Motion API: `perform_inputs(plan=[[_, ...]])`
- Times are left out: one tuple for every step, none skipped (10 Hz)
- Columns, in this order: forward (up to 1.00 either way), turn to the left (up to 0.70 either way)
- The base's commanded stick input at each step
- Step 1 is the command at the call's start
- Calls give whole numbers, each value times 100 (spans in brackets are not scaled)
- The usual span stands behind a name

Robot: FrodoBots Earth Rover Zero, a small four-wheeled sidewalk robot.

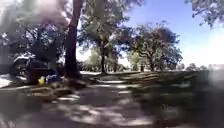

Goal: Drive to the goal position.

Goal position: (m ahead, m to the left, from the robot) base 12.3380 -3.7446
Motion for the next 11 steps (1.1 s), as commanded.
perform_inputs(plan=[[85,0],[85,0],[85,0],[85,0],[85,0],[85,0],[85,12],[85,30],[85,34],[85,18],[85,0]])
